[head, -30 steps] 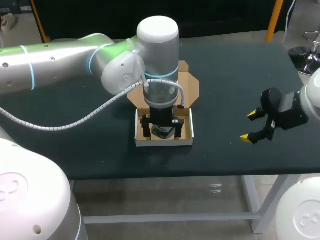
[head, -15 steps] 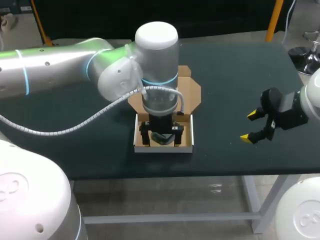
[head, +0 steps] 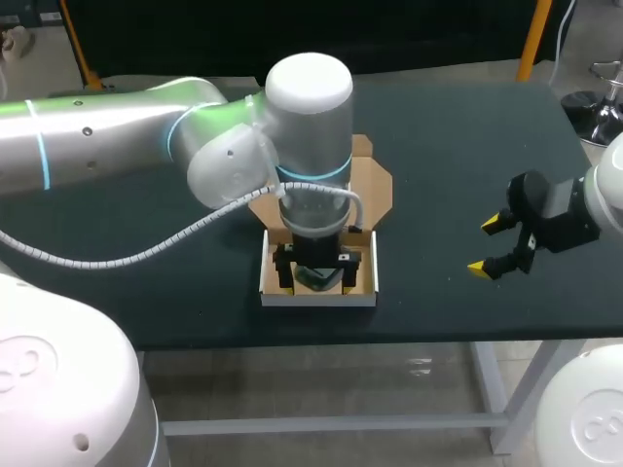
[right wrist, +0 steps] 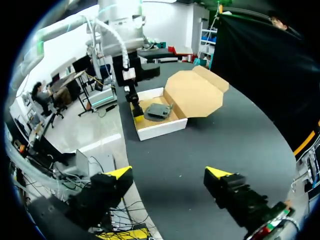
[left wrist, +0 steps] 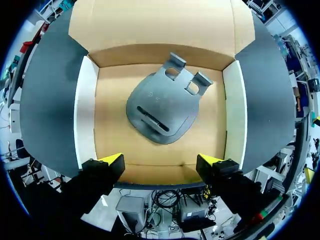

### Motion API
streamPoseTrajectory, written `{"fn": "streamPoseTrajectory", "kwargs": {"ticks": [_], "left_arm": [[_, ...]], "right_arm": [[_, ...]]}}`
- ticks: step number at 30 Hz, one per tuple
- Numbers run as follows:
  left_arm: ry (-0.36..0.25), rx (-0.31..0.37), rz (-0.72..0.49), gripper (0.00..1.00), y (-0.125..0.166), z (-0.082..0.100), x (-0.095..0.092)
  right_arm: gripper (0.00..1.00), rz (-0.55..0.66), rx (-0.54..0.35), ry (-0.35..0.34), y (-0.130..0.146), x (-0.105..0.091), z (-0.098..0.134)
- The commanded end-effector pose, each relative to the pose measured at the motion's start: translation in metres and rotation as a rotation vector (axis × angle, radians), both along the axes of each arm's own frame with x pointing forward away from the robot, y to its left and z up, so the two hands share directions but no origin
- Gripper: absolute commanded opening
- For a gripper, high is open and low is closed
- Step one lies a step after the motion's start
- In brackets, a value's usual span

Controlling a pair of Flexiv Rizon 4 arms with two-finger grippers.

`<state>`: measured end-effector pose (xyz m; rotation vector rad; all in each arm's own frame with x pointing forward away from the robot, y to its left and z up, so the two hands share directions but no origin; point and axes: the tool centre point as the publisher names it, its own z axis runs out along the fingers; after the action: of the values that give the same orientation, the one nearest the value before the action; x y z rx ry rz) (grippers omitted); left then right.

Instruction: Assemble the packaging by folding the flat box into shape, placing the metal phone stand inside, and closing the box properly

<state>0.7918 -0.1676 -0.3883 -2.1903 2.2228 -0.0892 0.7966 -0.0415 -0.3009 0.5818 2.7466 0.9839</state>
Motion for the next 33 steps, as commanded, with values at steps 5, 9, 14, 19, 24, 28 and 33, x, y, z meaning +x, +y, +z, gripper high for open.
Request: {"fn": "streamPoseTrajectory", "kwargs": {"ticks": [5, 9, 14, 19, 24, 28, 33], "left_arm": [[-0.127, -0.063, -0.049, 1.00, 0.019, 0.041, -0.004], [-0.162, -0.107, -0.117, 1.00, 0.032, 0.058, -0.003], [-0.177, -0.156, -0.206, 1.00, 0.047, 0.075, -0.001], [-0.205, -0.197, -0.280, 1.00, 0.063, 0.087, 0.001], [-0.237, -0.220, -0.339, 1.00, 0.077, 0.098, 0.007], [-0.249, -0.243, -0.394, 1.00, 0.087, 0.107, 0.016], [-0.278, -0.255, -0.448, 1.00, 0.098, 0.113, 0.028]], "right_arm": [[1.00, 0.003, 0.005, 0.000, -0.002, -0.001, 0.001], [1.00, 0.003, 0.005, 0.000, -0.002, -0.001, 0.001], [1.00, 0.003, 0.005, 0.000, -0.002, -0.001, 0.001], [1.00, 0.003, 0.005, 0.000, -0.002, -0.001, 0.001], [1.00, 0.003, 0.005, 0.000, -0.002, -0.001, 0.001], [1.00, 0.003, 0.005, 0.000, -0.002, -0.001, 0.001], [1.00, 0.003, 0.005, 0.000, -0.002, -0.001, 0.001]]}}
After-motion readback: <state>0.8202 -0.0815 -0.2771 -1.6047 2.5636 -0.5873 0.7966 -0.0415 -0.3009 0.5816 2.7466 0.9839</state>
